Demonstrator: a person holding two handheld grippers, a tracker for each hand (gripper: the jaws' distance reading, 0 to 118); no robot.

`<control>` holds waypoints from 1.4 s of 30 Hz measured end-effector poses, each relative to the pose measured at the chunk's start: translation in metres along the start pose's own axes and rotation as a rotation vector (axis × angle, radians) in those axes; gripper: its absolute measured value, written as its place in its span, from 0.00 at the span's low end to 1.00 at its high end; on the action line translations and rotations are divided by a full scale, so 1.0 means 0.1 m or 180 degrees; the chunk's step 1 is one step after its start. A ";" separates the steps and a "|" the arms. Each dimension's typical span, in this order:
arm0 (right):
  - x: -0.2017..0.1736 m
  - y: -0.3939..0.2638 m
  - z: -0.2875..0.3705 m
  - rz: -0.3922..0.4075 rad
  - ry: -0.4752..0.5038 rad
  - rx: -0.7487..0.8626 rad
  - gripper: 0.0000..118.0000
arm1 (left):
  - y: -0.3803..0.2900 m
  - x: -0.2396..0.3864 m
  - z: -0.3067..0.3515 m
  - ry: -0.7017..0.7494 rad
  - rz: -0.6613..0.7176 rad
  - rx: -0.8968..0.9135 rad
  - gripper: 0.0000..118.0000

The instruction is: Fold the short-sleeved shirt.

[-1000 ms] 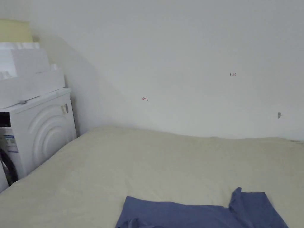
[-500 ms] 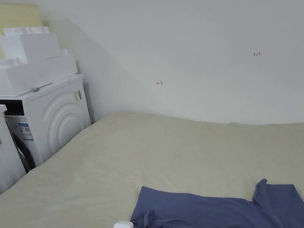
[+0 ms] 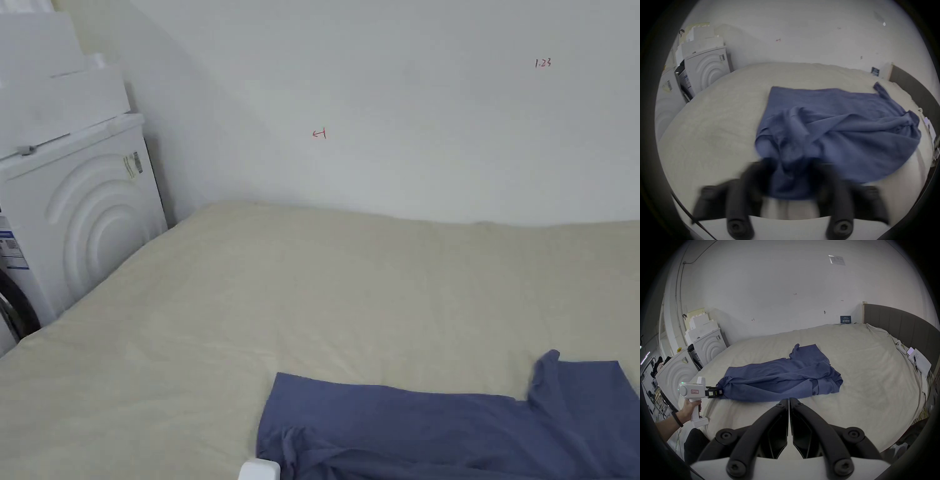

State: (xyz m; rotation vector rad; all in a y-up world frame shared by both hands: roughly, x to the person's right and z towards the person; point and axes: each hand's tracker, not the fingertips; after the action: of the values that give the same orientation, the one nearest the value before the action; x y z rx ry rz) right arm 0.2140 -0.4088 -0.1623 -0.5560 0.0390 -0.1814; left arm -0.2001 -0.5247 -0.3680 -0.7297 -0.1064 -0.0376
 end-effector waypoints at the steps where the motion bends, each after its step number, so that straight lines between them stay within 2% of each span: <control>1: 0.02 0.00 -0.02 -0.0001 -0.0008 -0.0016 0.02 | 0.00 0.07 -0.03 0.0058 -0.0027 -0.0057 0.10; 2: 0.05 0.02 -0.04 0.0006 -0.0030 -0.0031 0.03 | -0.01 0.12 -0.10 0.0280 -0.0203 -0.0153 0.08; 4: 0.12 0.07 -0.08 -0.0013 -0.0152 -0.0020 0.08 | 0.02 0.11 -0.14 0.0228 -0.0081 -0.0173 0.08; 6: 0.24 0.14 -0.15 -0.0120 -0.0228 0.0031 0.30 | 0.03 0.06 -0.11 0.0173 -0.0008 -0.0182 0.07; 8: 0.43 0.21 -0.33 -0.0210 -0.0233 0.0041 0.62 | 0.01 0.02 -0.10 0.0123 -0.0042 -0.0174 0.07; 9: 0.54 0.23 -0.47 -0.0264 -0.0297 0.0060 0.69 | 0.02 0.00 -0.09 0.0102 -0.0014 -0.0166 0.07; 11: 0.75 0.27 -0.81 -0.0349 -0.0502 -0.0026 0.72 | 0.03 -0.01 -0.10 0.0080 0.0018 -0.0191 0.07; 16: 1.24 0.25 -1.69 -0.0457 -0.0905 -0.0472 0.72 | 0.02 0.01 -0.10 0.0087 -0.0004 -0.0186 0.07; 19: 1.27 0.20 -2.02 -0.0459 -0.0765 -0.0656 0.63 | 0.01 0.02 -0.11 0.0106 -0.0016 -0.0177 0.07; 21: 1.13 0.12 -2.11 -0.0297 -0.0707 -0.0736 0.39 | 0.01 0.02 -0.11 0.0118 -0.0031 -0.0171 0.07; 22: 1.02 0.08 -2.08 -0.0094 -0.0779 -0.0644 0.23 | 0.01 0.02 -0.11 0.0119 -0.0030 -0.0171 0.07; 23: 0.95 0.07 -2.05 -0.0022 -0.0706 -0.0516 0.06 | 0.01 0.03 -0.10 0.0118 -0.0031 -0.0171 0.07; 24: 0.93 0.07 -2.06 -0.0093 -0.0639 -0.0565 0.06 | 0.02 0.02 -0.09 0.0110 -0.0021 -0.0174 0.07; 26: 0.96 0.10 -2.08 -0.0200 -0.0701 -0.0596 0.06 | 0.04 -0.04 -0.09 0.0034 0.0042 -0.0195 0.07; 28: 1.09 0.15 -2.04 -0.0509 -0.0547 -0.0616 0.05 | 0.07 -0.16 -0.04 -0.0156 0.0209 -0.0196 0.07; 29: 1.14 0.17 -1.99 -0.0572 -0.0507 -0.0595 0.05 | 0.10 -0.22 0.01 -0.0222 0.0292 -0.0207 0.07; 31: 1.18 0.23 -1.80 -0.0471 -0.0535 -0.0540 0.05 | 0.15 -0.35 0.11 -0.0287 0.0399 -0.0266 0.07; 33: 1.21 0.29 -1.60 -0.0476 -0.0497 -0.0463 0.05 | 0.16 -0.44 0.28 -0.0364 0.0556 -0.0187 0.07; 35: 1.20 0.31 -1.41 -0.0516 -0.0511 -0.0422 0.05 | 0.17 -0.46 0.45 -0.0372 0.0502 -0.0128 0.07; 39: 1.11 0.26 -1.00 -0.0338 -0.0513 -0.0454 0.05 | 0.07 -0.50 0.84 -0.0332 0.0395 -0.0092 0.07; 42: 1.08 0.11 -0.72 -0.0365 -0.0475 -0.0537 0.05 | -0.16 -0.60 1.09 -0.0409 0.0446 -0.0229 0.07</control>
State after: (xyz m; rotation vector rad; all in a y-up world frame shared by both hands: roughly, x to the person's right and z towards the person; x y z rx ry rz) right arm 0.3155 -0.4568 -0.2279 -0.7395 -0.1238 -0.2493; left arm -0.2705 -0.4643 -0.2832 -0.8099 -0.1771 0.1400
